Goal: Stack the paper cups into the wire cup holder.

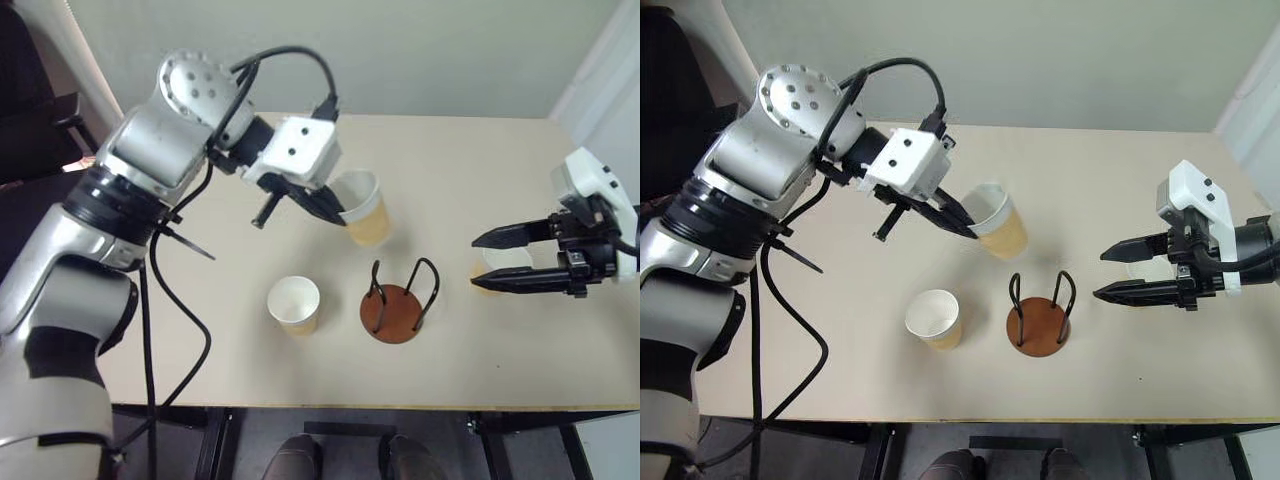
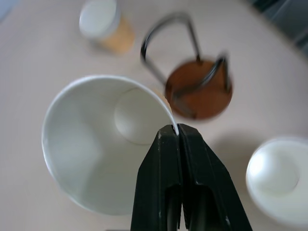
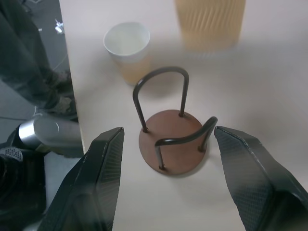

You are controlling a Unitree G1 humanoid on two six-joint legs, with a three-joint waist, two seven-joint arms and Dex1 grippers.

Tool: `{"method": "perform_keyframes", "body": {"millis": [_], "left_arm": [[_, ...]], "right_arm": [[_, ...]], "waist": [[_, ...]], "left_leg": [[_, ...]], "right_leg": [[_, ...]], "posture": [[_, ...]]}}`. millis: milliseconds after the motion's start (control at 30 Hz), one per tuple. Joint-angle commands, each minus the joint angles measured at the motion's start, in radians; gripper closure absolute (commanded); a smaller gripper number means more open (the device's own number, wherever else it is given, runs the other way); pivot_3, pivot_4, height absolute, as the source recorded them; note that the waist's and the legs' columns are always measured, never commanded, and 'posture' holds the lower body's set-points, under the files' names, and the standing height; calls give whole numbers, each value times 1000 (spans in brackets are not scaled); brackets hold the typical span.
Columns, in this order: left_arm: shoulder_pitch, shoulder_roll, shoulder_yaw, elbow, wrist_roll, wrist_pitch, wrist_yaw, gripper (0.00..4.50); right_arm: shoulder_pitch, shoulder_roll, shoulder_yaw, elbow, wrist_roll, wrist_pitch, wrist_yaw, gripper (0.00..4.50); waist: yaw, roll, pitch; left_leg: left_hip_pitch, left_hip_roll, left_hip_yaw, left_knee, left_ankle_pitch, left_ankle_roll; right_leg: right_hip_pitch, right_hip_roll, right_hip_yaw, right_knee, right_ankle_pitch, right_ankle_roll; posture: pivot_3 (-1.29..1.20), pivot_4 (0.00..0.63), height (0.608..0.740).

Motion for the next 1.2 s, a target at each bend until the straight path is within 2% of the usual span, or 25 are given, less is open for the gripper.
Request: {"method": "perform_keyframes", "body": {"millis": [33,267,467,600,900,1200], "left_arm": [[-82,-20,-34,-40,-126,40,-35,4440],[-136,-66,-143,-38,-211,18,-35,4440],[-160,-56,-269,-4,-188,-103,-35,4440],[-185,-86,-317,67,-162,-179,-35,4440],[-215,-165,-382,182,-108,-298,-35,4440],[-205,-183,-409,216,-60,-371,-35,4440]], "right_arm": [[21,-22,-87,-45,35,11,-22,1404],[99,-47,-200,-87,49,37,-63,1404],[185,-100,-357,-96,18,77,-63,1404],[223,-122,-438,-103,10,99,-60,1404],[272,-120,-492,-160,45,133,-57,1404],[276,-121,-478,-170,61,117,-60,1404]], "waist": [[1,0,0],[2,1,0],[2,1,0],[5,1,0],[5,2,0],[7,3,0]], "left_leg": [[0,0,-1,0,0,0],[1,0,1,3,-1,1],[1,1,1,3,-1,1],[0,0,1,4,-1,2],[0,0,1,8,-4,5],[-1,0,1,12,-7,7]], "right_leg": [[0,0,0,0,0,0],[3,-1,0,-1,1,1],[3,0,0,-1,1,2],[4,0,0,-1,1,2],[5,0,1,-1,1,5],[6,0,2,-2,-1,8]], "posture": [[0,150,740],[0,150,740],[0,150,740],[0,150,740],[0,150,740],[0,150,740]]}}
